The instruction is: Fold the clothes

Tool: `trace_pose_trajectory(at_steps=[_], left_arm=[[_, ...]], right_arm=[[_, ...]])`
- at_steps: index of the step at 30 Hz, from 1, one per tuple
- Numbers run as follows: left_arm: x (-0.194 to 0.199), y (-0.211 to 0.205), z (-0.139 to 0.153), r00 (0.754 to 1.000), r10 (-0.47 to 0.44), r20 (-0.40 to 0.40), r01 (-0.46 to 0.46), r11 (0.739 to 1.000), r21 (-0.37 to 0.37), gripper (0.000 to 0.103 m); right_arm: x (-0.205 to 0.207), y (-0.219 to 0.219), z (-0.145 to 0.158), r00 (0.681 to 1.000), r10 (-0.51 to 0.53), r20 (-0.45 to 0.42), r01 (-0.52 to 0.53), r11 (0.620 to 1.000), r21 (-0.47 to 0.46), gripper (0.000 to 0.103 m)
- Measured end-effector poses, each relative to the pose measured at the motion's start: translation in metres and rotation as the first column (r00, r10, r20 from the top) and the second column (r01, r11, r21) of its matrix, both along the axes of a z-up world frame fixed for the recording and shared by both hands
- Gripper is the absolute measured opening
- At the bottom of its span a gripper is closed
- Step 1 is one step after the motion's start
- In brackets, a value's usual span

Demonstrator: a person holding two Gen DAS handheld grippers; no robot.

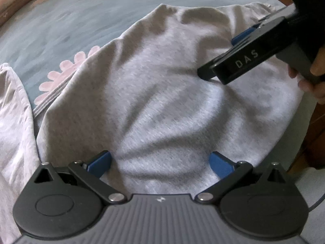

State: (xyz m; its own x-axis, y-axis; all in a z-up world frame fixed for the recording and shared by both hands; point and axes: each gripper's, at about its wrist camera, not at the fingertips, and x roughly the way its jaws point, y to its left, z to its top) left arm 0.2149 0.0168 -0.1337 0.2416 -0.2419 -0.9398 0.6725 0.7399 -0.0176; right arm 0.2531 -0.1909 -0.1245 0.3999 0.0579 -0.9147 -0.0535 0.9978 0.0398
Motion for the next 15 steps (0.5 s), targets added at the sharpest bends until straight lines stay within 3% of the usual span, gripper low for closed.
trace_pose_trajectory(at_steps=[5, 9, 12, 15], left_arm=[[-0.003, 0.005, 0.001, 1.0, -0.008, 0.022, 0.008, 1.0, -0.019, 0.103], [0.004, 0.002, 0.006, 0.998, -0.058, -0.014, 0.058, 0.998, 0.009, 0.102], [0.012, 0.008, 0.025, 0.999, -0.048, 0.004, 0.048, 0.999, 0.003, 0.1], [0.03, 0.025, 0.057, 0.999, 0.01, 0.044, -0.007, 0.998, -0.057, 0.1]], right_arm=[[0.0, 0.003, -0.002, 1.0, -0.008, 0.005, 0.008, 1.0, -0.003, 0.103], [0.002, 0.007, -0.005, 1.0, -0.025, 0.012, 0.025, 1.0, -0.008, 0.103], [0.0, 0.008, -0.005, 0.999, -0.036, 0.026, 0.036, 0.999, -0.01, 0.103], [0.0, 0.009, -0.005, 0.998, -0.058, 0.032, 0.059, 0.998, -0.015, 0.103]])
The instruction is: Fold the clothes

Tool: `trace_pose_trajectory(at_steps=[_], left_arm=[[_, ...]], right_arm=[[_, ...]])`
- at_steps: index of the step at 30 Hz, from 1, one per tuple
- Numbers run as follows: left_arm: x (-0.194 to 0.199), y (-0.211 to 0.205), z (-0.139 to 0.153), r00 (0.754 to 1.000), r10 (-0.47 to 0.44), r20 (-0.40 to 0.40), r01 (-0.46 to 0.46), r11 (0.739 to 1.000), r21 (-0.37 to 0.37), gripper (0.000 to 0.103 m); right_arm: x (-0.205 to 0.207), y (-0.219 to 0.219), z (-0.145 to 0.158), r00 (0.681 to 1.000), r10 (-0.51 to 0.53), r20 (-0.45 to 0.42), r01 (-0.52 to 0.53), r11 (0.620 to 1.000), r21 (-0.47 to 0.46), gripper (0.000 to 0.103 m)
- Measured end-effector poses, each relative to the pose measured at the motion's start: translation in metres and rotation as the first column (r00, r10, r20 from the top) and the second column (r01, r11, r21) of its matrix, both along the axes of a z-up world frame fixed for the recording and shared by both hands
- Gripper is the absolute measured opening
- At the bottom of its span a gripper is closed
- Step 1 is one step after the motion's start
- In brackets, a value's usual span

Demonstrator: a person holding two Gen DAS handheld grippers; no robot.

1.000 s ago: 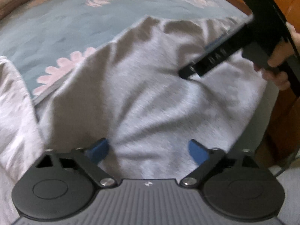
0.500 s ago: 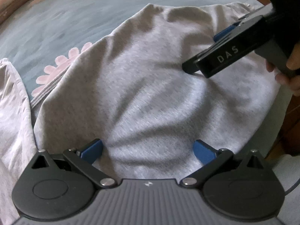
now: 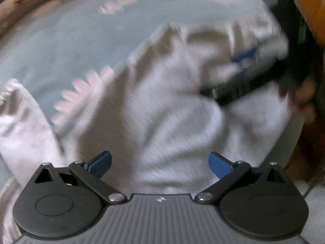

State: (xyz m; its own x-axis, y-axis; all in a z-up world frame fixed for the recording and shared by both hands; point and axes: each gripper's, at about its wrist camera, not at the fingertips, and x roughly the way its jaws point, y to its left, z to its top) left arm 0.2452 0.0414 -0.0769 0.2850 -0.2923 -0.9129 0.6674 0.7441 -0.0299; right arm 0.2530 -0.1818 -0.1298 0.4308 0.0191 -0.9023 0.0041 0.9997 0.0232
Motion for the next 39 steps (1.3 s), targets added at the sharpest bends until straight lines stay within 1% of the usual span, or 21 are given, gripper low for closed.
trace_pose_trajectory(at_steps=[1, 3, 5, 6, 7, 8, 9, 10, 12, 13, 15, 16, 18, 21, 25, 27, 29, 31, 34, 37, 39], left_arm=[[0.009, 0.007, 0.01, 0.999, 0.033, 0.017, -0.032, 0.999, -0.017, 0.1], [0.034, 0.02, 0.023, 0.994, 0.093, 0.065, -0.092, 0.995, -0.023, 0.1], [0.059, 0.026, 0.027, 0.978, 0.154, 0.14, -0.158, 0.987, 0.018, 0.1], [0.073, 0.028, 0.025, 0.963, 0.194, 0.186, -0.208, 0.976, 0.06, 0.1], [0.089, 0.029, 0.021, 0.947, 0.232, 0.224, -0.259, 0.96, 0.103, 0.093], [0.1, 0.031, 0.018, 0.935, 0.259, 0.243, -0.294, 0.948, 0.123, 0.085], [0.114, 0.031, 0.012, 0.926, 0.289, 0.243, -0.327, 0.936, 0.132, 0.068], [0.127, 0.032, 0.006, 0.918, 0.323, 0.231, -0.359, 0.923, 0.138, 0.054], [0.149, 0.034, -0.005, 0.889, 0.41, 0.205, -0.443, 0.883, 0.154, 0.044], [0.155, 0.035, -0.008, 0.873, 0.444, 0.201, -0.477, 0.864, 0.16, 0.043], [0.162, 0.038, -0.009, 0.848, 0.497, 0.185, -0.524, 0.838, 0.152, 0.043], [0.162, 0.039, -0.008, 0.844, 0.505, 0.179, -0.53, 0.836, 0.141, 0.043], [0.159, 0.04, -0.004, 0.841, 0.514, 0.169, -0.535, 0.836, 0.117, 0.047], [0.147, 0.045, 0.003, 0.86, 0.488, 0.149, -0.502, 0.861, 0.082, 0.054], [0.133, 0.06, 0.011, 0.874, 0.464, 0.141, -0.475, 0.878, 0.056, 0.071], [0.122, 0.072, 0.014, 0.877, 0.454, 0.154, -0.468, 0.882, 0.062, 0.072], [0.112, 0.088, 0.016, 0.875, 0.456, 0.162, -0.472, 0.879, 0.072, 0.076], [0.102, 0.108, 0.016, 0.861, 0.484, 0.156, -0.498, 0.864, 0.067, 0.079], [0.089, 0.142, 0.013, 0.831, 0.542, 0.123, -0.55, 0.834, 0.038, 0.08], [0.079, 0.175, 0.006, 0.801, 0.589, 0.103, -0.595, 0.802, 0.046, 0.08], [0.072, 0.195, 0.003, 0.785, 0.612, 0.091, -0.617, 0.785, 0.047, 0.08]], right_arm=[[0.0, 0.001, 0.0, 1.0, -0.008, 0.0, 0.008, 1.0, -0.002, 0.103], [0.001, 0.002, 0.0, 1.0, -0.027, -0.002, 0.027, 1.0, -0.005, 0.103], [0.003, 0.004, 0.0, 0.999, -0.043, -0.006, 0.043, 0.999, -0.007, 0.103], [0.003, 0.004, 0.0, 0.999, -0.05, -0.007, 0.05, 0.999, -0.008, 0.103], [0.003, 0.005, -0.001, 0.998, -0.054, -0.007, 0.054, 0.998, -0.01, 0.103], [0.003, 0.005, 0.0, 0.998, -0.057, -0.007, 0.057, 0.998, -0.011, 0.103], [0.003, 0.005, 0.0, 0.998, -0.058, -0.006, 0.058, 0.998, -0.011, 0.103], [0.003, 0.005, -0.001, 0.998, -0.058, -0.004, 0.058, 0.998, -0.011, 0.103], [0.002, 0.005, -0.001, 0.998, -0.058, -0.001, 0.058, 0.998, -0.01, 0.103], [0.002, 0.005, -0.001, 0.998, -0.057, -0.001, 0.057, 0.998, -0.01, 0.103], [0.001, 0.004, -0.001, 0.998, -0.055, -0.001, 0.055, 0.998, -0.008, 0.103], [0.0, 0.005, -0.001, 0.998, -0.062, -0.003, 0.062, 0.998, -0.008, 0.103], [-0.001, 0.008, -0.001, 0.997, -0.073, -0.022, 0.073, 0.997, -0.006, 0.103], [0.005, 0.005, 0.006, 0.997, -0.059, -0.058, 0.061, 0.998, 0.028, 0.103], [0.012, 0.006, 0.034, 1.0, -0.016, 0.007, 0.015, 0.991, 0.13, 0.103], [0.022, 0.014, 0.048, 0.999, 0.022, 0.046, -0.03, 0.986, 0.165, 0.103], [0.04, 0.028, 0.058, 0.995, 0.066, 0.068, -0.08, 0.972, 0.221, 0.102], [0.059, 0.045, 0.065, 0.99, 0.111, 0.088, -0.132, 0.951, 0.281, 0.102], [0.092, 0.081, 0.067, 0.974, 0.199, 0.106, -0.224, 0.908, 0.354, 0.102], [0.121, 0.121, 0.063, 0.953, 0.276, 0.126, -0.303, 0.87, 0.39, 0.101], [0.143, 0.145, 0.056, 0.944, 0.306, 0.122, -0.329, 0.855, 0.402, 0.096]])
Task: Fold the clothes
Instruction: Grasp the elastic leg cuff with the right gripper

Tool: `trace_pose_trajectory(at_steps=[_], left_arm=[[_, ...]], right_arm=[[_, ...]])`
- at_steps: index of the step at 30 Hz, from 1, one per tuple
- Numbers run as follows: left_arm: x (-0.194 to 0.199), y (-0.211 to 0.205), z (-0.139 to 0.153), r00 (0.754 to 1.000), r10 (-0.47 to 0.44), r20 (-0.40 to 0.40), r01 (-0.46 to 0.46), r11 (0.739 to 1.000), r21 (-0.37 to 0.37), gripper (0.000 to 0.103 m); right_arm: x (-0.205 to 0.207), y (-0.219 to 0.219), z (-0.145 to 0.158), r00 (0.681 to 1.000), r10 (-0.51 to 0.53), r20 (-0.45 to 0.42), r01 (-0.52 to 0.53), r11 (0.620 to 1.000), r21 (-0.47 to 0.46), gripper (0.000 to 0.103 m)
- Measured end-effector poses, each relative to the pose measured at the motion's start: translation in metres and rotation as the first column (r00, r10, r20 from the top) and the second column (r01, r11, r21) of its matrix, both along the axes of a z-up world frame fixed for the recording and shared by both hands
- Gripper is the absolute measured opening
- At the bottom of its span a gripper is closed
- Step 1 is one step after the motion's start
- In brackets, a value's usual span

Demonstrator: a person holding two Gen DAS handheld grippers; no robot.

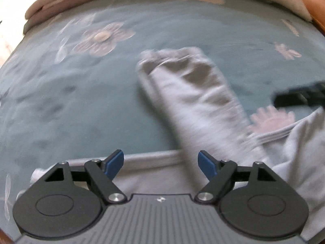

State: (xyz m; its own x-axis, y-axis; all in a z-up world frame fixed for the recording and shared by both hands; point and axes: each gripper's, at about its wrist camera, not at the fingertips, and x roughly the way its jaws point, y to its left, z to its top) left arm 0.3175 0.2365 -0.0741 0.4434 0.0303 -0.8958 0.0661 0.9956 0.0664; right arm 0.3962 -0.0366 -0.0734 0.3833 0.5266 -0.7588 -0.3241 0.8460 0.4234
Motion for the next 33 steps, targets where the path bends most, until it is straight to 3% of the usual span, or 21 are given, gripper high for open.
trace_pose_trajectory(at_steps=[2, 4, 9, 12, 16, 19, 22, 24, 26, 28, 29, 31, 33], left_arm=[[-0.006, 0.017, -0.002, 1.0, 0.021, 0.0, -0.021, 1.0, -0.01, 0.08], [-0.013, 0.03, -0.004, 1.0, 0.029, 0.003, -0.029, 0.999, -0.018, 0.08], [-0.019, 0.053, -0.009, 0.999, 0.038, 0.0, -0.038, 0.999, -0.037, 0.081], [-0.021, 0.062, -0.013, 0.998, 0.053, -0.013, -0.054, 0.997, -0.055, 0.081], [-0.021, 0.069, -0.013, 0.998, 0.068, -0.011, -0.068, 0.994, -0.082, 0.081], [-0.021, 0.075, -0.01, 0.996, 0.085, -0.012, -0.086, 0.99, -0.11, 0.081], [-0.021, 0.088, -0.005, 0.993, 0.118, -0.022, -0.12, 0.973, -0.199, 0.081], [-0.021, 0.099, -0.004, 0.989, 0.143, -0.045, -0.15, 0.944, -0.293, 0.081], [-0.021, 0.111, -0.003, 0.983, 0.162, -0.085, -0.182, 0.895, -0.408, 0.081], [-0.019, 0.12, -0.003, 0.984, 0.122, -0.132, -0.171, 0.856, -0.488, 0.081], [-0.019, 0.121, -0.002, 0.987, 0.08, -0.142, -0.142, 0.851, -0.506, 0.081], [-0.018, 0.122, 0.001, 0.989, -0.01, -0.148, -0.07, 0.85, -0.522, 0.081], [-0.02, 0.118, 0.003, 0.984, -0.105, -0.146, 0.019, 0.866, -0.499, 0.081]], right_arm=[[0.02, 0.019, -0.014, 0.999, 0.019, -0.038, -0.018, 1.0, 0.017, 0.08], [0.036, 0.031, -0.03, 0.996, 0.009, -0.092, -0.005, 0.999, 0.034, 0.074], [0.056, 0.034, -0.049, 0.986, -0.013, -0.167, 0.033, 0.992, 0.121, 0.072], [0.064, 0.044, -0.05, 0.986, 0.017, -0.168, -0.003, 0.996, 0.088, 0.059], [0.071, 0.051, -0.044, 0.986, 0.02, -0.166, -0.015, 0.999, 0.03, 0.009], [0.063, 0.051, -0.029, 0.988, 0.037, -0.149, -0.029, 0.998, 0.053, 0.009], [0.053, 0.057, -0.008, 0.988, 0.075, -0.132, -0.061, 0.992, 0.111, 0.009], [0.044, 0.066, 0.005, 0.985, 0.114, -0.131, -0.093, 0.983, 0.158, 0.009], [0.035, 0.08, 0.014, 0.979, 0.159, -0.125, -0.135, 0.974, 0.179, 0.009], [0.025, 0.096, 0.02, 0.971, 0.21, -0.114, -0.187, 0.965, 0.186, 0.009], [0.019, 0.104, 0.022, 0.966, 0.237, -0.108, -0.214, 0.958, 0.189, 0.009], [0.01, 0.118, 0.025, 0.956, 0.273, -0.106, -0.249, 0.948, 0.197, 0.009], [0.003, 0.13, 0.026, 0.947, 0.304, -0.106, -0.278, 0.938, 0.207, 0.009]])
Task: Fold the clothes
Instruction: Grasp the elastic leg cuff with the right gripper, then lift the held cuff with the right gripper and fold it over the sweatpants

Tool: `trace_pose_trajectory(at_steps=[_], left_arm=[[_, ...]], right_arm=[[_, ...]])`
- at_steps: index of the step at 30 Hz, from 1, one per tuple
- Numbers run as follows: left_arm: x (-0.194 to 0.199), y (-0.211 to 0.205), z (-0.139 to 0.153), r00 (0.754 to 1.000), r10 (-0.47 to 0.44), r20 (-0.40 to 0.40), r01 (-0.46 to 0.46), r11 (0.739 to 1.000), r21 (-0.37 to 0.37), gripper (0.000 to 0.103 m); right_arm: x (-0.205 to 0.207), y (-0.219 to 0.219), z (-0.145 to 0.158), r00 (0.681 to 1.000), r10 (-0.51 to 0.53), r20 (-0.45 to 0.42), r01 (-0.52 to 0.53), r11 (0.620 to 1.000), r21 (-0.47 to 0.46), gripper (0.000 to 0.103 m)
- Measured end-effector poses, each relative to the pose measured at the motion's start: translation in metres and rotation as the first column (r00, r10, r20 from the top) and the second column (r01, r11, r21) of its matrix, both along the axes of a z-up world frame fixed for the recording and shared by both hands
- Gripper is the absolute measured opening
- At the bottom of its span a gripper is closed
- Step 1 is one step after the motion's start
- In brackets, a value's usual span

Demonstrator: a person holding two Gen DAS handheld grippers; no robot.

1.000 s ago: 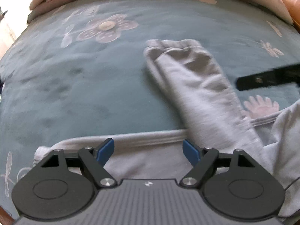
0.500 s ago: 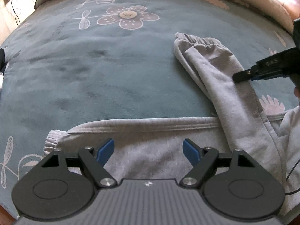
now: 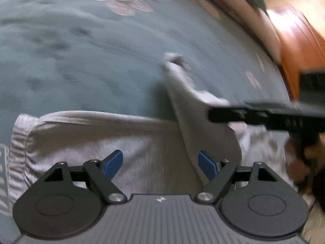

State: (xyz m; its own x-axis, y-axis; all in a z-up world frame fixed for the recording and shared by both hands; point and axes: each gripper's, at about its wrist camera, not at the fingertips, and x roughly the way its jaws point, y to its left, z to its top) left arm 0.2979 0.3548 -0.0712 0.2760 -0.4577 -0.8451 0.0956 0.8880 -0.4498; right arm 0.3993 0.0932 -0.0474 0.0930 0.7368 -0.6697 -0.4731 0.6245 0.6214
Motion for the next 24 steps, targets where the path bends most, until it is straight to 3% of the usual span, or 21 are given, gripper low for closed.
trace_pose_trajectory(at_steps=[3, 5, 11, 18, 24], left_arm=[[-0.008, -0.004, 0.0, 0.994, -0.11, -0.011, 0.11, 0.992, 0.061, 0.081], [-0.012, -0.001, -0.002, 0.991, -0.132, -0.023, 0.133, 0.989, 0.071, 0.081], [-0.027, 0.018, -0.009, 0.992, -0.103, -0.068, 0.108, 0.992, 0.069, 0.081], [-0.039, 0.017, -0.023, 0.979, -0.175, -0.099, 0.184, 0.979, 0.089, 0.081], [-0.053, 0.012, -0.034, 0.967, -0.221, -0.128, 0.234, 0.967, 0.104, 0.081]], right_arm=[[-0.01, 0.015, 0.004, 0.999, 0.032, 0.005, -0.032, 0.999, 0.009, 0.009], [-0.015, 0.024, 0.008, 0.999, 0.037, 0.004, -0.037, 0.999, 0.024, 0.009], [-0.028, 0.057, 0.006, 0.998, 0.06, -0.032, -0.057, 0.996, 0.07, 0.01], [-0.049, 0.104, -0.013, 0.987, 0.145, -0.069, -0.142, 0.989, 0.04, 0.014], [-0.064, 0.127, -0.026, 0.969, 0.219, -0.113, -0.215, 0.975, 0.05, 0.025]])
